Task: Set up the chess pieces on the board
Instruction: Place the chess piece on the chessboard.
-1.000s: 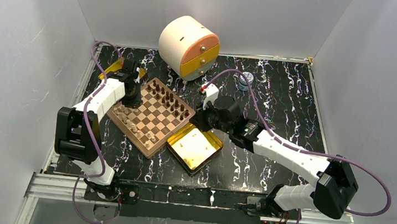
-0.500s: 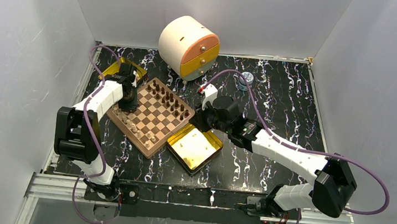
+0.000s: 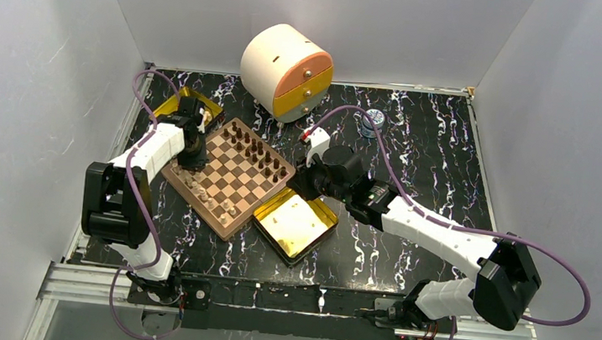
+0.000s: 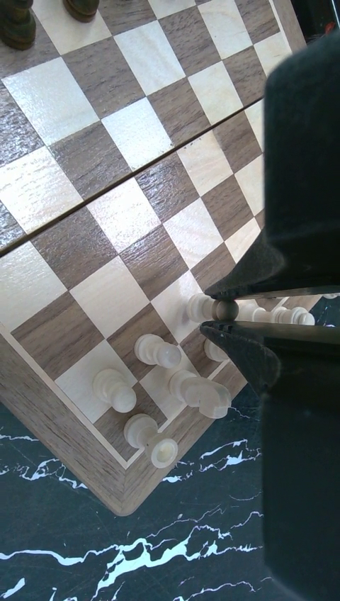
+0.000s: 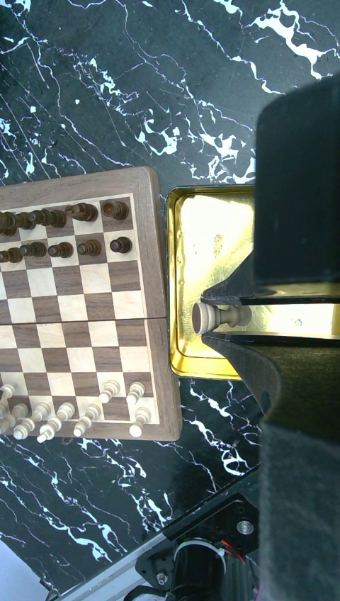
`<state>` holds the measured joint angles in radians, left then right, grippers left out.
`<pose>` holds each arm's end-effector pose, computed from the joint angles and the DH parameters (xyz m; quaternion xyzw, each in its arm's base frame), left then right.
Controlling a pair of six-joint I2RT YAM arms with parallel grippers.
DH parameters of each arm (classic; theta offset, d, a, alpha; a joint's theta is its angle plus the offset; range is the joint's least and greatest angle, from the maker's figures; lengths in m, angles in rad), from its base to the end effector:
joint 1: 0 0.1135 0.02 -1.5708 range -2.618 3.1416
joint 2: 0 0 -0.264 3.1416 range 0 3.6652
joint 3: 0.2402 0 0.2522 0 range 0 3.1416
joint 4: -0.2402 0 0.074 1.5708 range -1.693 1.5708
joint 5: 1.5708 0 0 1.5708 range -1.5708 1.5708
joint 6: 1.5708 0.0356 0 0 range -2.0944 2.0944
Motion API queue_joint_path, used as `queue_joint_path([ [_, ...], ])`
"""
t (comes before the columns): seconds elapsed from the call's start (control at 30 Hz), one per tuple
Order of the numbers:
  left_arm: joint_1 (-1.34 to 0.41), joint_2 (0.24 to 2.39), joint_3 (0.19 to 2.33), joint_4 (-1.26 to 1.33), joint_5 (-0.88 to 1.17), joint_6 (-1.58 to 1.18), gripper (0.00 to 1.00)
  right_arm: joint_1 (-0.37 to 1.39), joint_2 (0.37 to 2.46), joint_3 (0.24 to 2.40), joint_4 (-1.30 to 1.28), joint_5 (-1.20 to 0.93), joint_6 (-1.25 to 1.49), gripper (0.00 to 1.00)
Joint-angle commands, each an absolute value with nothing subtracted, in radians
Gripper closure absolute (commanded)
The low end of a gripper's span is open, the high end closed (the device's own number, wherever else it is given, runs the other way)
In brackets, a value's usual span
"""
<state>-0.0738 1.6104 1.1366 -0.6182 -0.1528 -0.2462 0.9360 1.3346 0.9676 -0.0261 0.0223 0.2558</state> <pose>0.3256 -0.0186 0.2220 -0.1014 0.9635 0.0355 0.2452 0.1843 0.2488 0.2963 -0.2715 0.7860 0.3040 0.4649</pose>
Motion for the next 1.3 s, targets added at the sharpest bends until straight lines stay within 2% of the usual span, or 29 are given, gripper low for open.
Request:
queue_joint_path([
  [0.0, -0.069, 1.609, 1.117, -0.602, -0.145, -0.239, 0.98, 0.933, 1.332, 1.011, 0.023, 0.018, 0.247, 0.91],
  [0.2, -0.069, 1.621, 1.11, -0.597, -0.148, -0.239, 0.97, 0.933, 1.329, 1.011, 0.022, 0.02, 0.246, 0.91],
  [0.5, -0.069, 1.625, 1.119, -0.6, -0.156, -0.236, 0.82, 0.933, 1.326, 1.007, 0.023, 0.023, 0.242, 0.9],
  [0.7, -0.069, 1.608, 1.152, -0.629, -0.147, -0.243, 0.77, 0.933, 1.321, 1.009, 0.022, 0.023, 0.25, 0.9],
  [0.77, -0.069, 1.593, 1.17, -0.645, -0.14, -0.25, 0.72, 0.933, 1.323, 1.01, 0.023, 0.022, 0.266, 0.9],
  [0.9, -0.069, 1.539, 1.206, -0.667, -0.133, -0.257, 0.69, 0.933, 1.344, 1.008, 0.049, -0.022, 0.368, 0.91],
  [1.0, -0.069, 1.499, 1.23, -0.673, -0.051, -0.266, 0.66, 0.932, 1.369, 1.015, 0.07, -0.035, 0.468, 0.91],
  [1.27, -0.069, 1.378, 1.162, -0.574, 0.438, -0.32, 0.66, 0.933, 1.409, 1.022, 0.225, 0.017, 0.769, 0.91],
])
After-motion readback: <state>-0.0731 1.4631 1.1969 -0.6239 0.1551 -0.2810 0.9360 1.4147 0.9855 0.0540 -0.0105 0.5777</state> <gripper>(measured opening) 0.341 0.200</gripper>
